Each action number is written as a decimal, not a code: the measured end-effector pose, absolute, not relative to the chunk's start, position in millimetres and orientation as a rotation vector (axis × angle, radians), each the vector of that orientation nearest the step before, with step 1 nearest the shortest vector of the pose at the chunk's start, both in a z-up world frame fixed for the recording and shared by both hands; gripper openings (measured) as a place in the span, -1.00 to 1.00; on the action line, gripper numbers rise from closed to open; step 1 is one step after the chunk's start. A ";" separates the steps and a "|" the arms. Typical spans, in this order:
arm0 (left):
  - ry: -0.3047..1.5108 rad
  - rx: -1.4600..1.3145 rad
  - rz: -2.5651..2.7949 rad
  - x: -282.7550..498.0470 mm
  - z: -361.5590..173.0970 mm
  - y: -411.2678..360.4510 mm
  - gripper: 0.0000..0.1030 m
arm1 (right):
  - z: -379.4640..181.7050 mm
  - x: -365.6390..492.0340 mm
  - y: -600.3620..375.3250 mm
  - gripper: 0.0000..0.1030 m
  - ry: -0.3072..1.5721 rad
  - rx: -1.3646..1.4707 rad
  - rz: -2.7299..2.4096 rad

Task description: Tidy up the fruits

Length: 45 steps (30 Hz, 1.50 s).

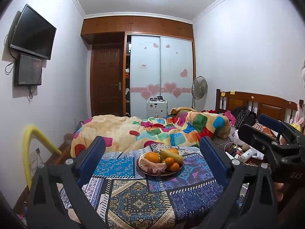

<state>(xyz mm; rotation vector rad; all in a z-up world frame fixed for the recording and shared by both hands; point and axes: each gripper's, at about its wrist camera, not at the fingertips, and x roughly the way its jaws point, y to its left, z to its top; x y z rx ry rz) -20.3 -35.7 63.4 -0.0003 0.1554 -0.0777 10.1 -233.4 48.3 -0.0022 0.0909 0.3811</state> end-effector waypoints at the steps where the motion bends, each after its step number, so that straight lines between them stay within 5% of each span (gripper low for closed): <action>1: 0.155 0.000 -0.078 -20.7 63.3 -35.6 0.95 | 48.5 10.3 -233.9 1.00 0.092 -0.001 0.382; 45: 0.150 0.005 -0.086 -22.3 66.5 -39.5 0.99 | 49.9 9.7 -233.9 1.00 0.098 0.013 0.372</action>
